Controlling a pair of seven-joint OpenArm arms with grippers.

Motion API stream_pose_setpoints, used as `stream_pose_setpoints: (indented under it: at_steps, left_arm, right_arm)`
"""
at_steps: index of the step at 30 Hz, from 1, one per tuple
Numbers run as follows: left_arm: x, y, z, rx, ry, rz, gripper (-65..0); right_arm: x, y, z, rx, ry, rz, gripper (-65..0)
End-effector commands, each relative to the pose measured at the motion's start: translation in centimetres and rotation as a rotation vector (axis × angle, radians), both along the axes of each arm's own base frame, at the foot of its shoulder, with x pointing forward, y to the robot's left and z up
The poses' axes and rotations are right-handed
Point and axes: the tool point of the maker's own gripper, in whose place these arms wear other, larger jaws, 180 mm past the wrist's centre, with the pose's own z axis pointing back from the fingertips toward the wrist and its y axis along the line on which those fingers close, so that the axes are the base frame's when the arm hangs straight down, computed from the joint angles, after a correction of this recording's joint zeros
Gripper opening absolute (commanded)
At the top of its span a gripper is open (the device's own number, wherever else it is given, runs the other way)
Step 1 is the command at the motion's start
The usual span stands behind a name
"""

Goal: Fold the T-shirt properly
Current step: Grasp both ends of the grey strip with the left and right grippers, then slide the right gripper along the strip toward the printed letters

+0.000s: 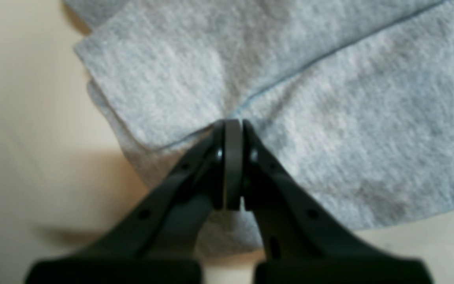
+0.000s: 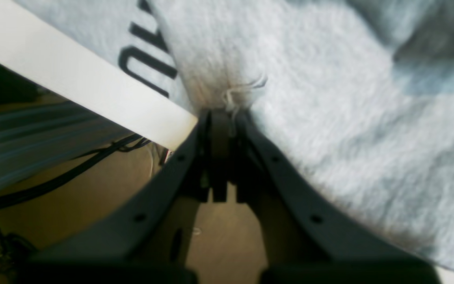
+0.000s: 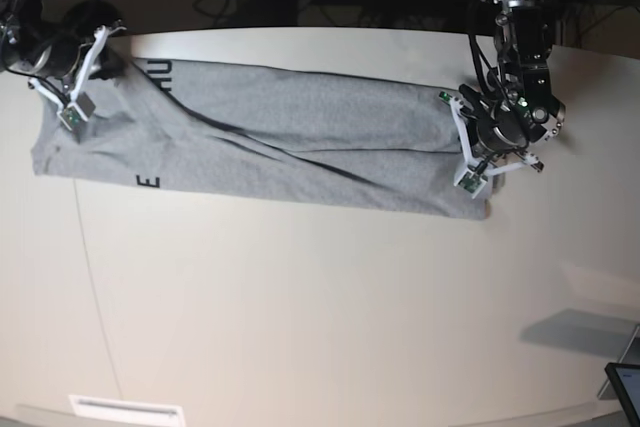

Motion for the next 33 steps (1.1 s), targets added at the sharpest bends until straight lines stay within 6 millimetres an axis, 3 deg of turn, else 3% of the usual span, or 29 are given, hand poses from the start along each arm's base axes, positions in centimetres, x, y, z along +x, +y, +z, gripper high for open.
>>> stream_pose_setpoints:
  at_steps: [1,15,17,23,26,29,33]
  left_arm:
    - [0.8,0.3,0.9,0.008,-0.033,-0.009,-65.0]
    - [-1.2,1.2,1.1,0.045,-0.018,-0.024,-65.0]
    - [-1.3,1.4,1.4,0.055,-0.024,-0.031,-65.0]
    - [-0.6,2.2,2.8,0.091,-0.059,-0.043,-65.0]
    - [-0.3,1.9,3.6,0.095,-0.085,-0.052,-65.0]
    - [-0.5,1.4,4.3,0.100,-0.105,-0.067,-65.0]
    - [-2.4,1.1,3.9,0.112,-0.078,-0.084,-65.0]
  right_arm:
    - [0.7,-0.3,0.7,0.000,-0.032,0.003,-65.0]
    - [1.3,-0.2,0.9,0.010,-0.055,-0.002,-64.7]
    - [1.3,-0.2,0.9,0.010,-0.054,-0.003,-58.9]
    - [0.9,-2.0,1.3,0.010,-0.070,-0.128,-32.8]
    - [0.8,-2.8,1.4,0.000,-0.075,-0.153,-24.1]
    - [0.8,-3.5,1.8,-0.014,-0.084,-0.168,-20.6]
    - [1.8,-3.3,3.8,-0.054,-0.155,-0.133,-20.6]
